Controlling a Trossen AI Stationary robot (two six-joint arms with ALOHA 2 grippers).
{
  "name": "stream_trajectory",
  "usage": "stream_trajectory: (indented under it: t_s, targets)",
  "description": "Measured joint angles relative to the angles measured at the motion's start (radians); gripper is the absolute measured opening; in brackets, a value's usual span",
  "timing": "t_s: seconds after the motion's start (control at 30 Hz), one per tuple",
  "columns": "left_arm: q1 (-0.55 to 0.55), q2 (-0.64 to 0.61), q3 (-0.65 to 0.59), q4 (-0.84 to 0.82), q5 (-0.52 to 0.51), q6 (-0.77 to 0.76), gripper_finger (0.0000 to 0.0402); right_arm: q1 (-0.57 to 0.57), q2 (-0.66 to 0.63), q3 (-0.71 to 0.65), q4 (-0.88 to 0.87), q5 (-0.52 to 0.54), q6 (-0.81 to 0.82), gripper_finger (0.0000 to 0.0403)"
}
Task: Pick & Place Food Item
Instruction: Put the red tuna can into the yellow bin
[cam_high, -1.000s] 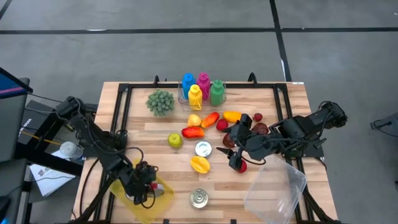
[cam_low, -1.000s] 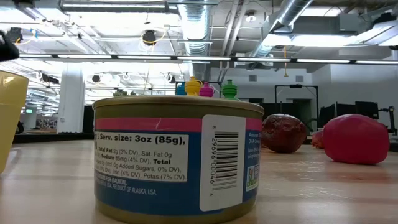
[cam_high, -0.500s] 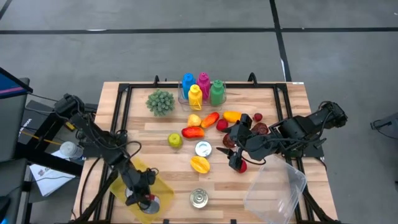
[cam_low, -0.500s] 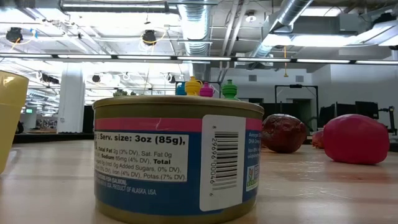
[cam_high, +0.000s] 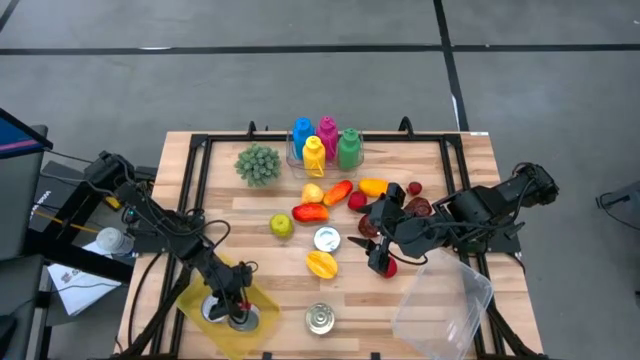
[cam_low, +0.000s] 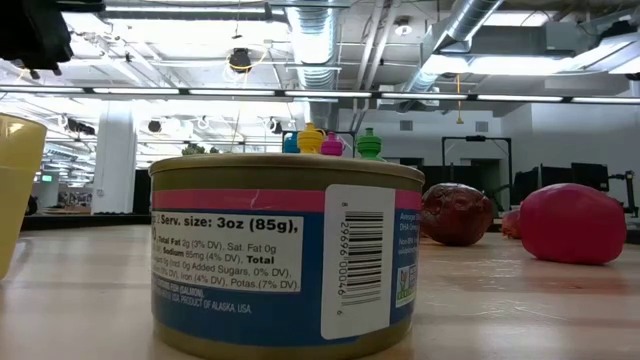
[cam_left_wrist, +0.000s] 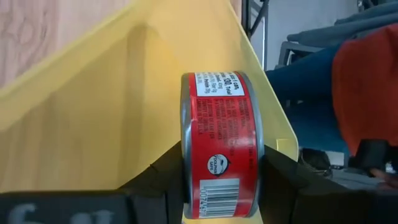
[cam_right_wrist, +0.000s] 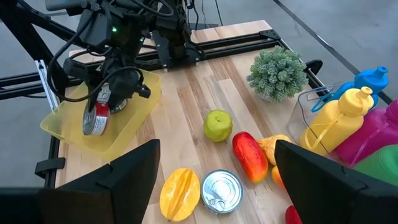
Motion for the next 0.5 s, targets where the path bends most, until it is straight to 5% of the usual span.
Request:
stream_trajectory:
  t_s: [0.3, 0.5]
  targets:
    - [0.011, -0.002, 0.0, -0.021, -0.026, -0.026, 0.0375, -0.001, 0.0, 0.0, 0.0, 0.0, -0.008, 0.0312]
    - [0.05, -0.009, -0.002, -0.1, -0.056, -0.045, 0.0365, -0.001, 0.0, 0.0, -0.001, 0.0, -0.008, 0.0312]
